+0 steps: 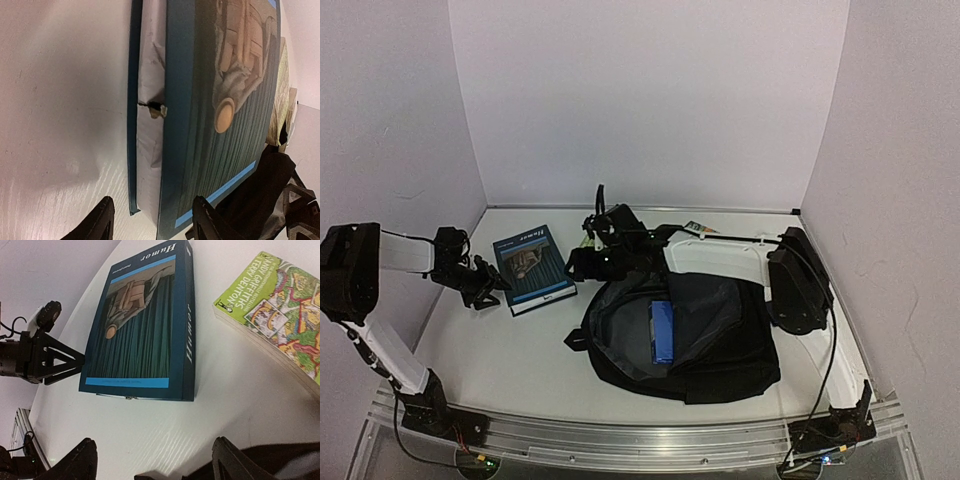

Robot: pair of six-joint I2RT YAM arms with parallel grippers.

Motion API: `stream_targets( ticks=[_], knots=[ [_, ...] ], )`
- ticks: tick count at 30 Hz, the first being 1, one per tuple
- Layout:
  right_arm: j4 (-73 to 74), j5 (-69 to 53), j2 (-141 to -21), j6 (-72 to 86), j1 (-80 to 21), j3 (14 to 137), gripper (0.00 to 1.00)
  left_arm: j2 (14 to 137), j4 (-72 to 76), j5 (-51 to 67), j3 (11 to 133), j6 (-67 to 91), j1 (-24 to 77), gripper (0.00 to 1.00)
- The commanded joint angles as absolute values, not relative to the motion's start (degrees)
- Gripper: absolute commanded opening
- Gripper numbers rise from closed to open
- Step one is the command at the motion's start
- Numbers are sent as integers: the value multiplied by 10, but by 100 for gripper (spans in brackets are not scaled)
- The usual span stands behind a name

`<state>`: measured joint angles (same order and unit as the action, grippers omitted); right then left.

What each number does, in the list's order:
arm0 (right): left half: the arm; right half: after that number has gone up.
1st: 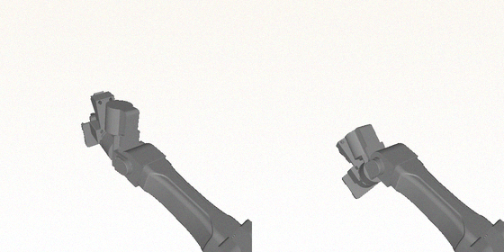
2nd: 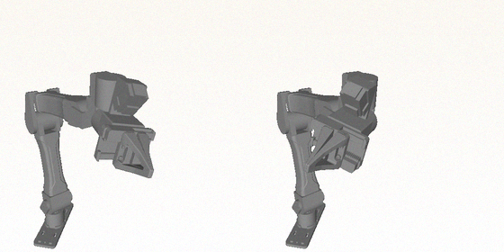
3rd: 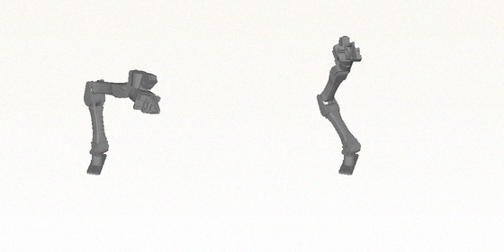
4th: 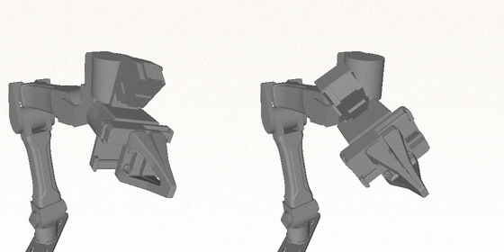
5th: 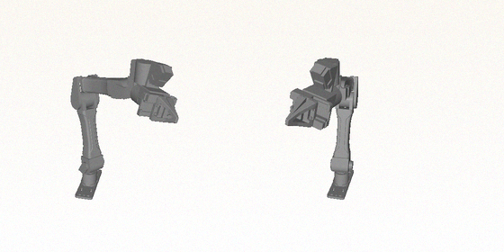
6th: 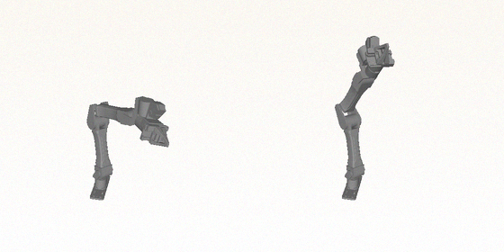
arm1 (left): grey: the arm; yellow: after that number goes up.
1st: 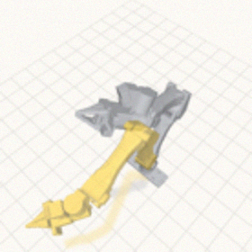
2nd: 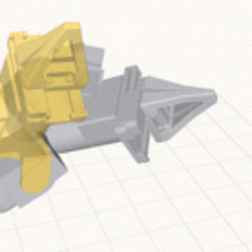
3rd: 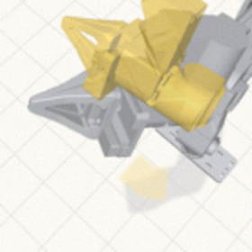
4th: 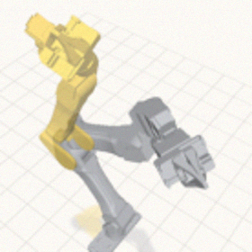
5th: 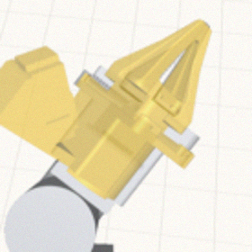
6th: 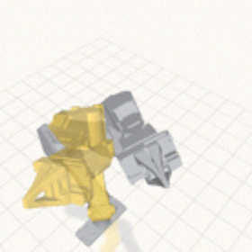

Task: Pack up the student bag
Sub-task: Pick up the book from the center of the board.

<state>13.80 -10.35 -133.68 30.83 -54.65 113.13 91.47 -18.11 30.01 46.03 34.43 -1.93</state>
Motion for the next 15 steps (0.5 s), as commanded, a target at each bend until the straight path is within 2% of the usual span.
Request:
stream_targets(
  ticks=[1, 8, 15],
  knots=[
    [129, -127, -1401, 299, -547, 1215, 77, 936, -157, 312, 493, 338, -22, 50],
    [129, -125, -1485, 323, -547, 1300, 76, 953, -140, 316, 489, 343, -22, 39],
    [128, -96, -1531, 356, -547, 1337, 81, 970, -138, 322, 485, 341, -22, 28]
  ],
)
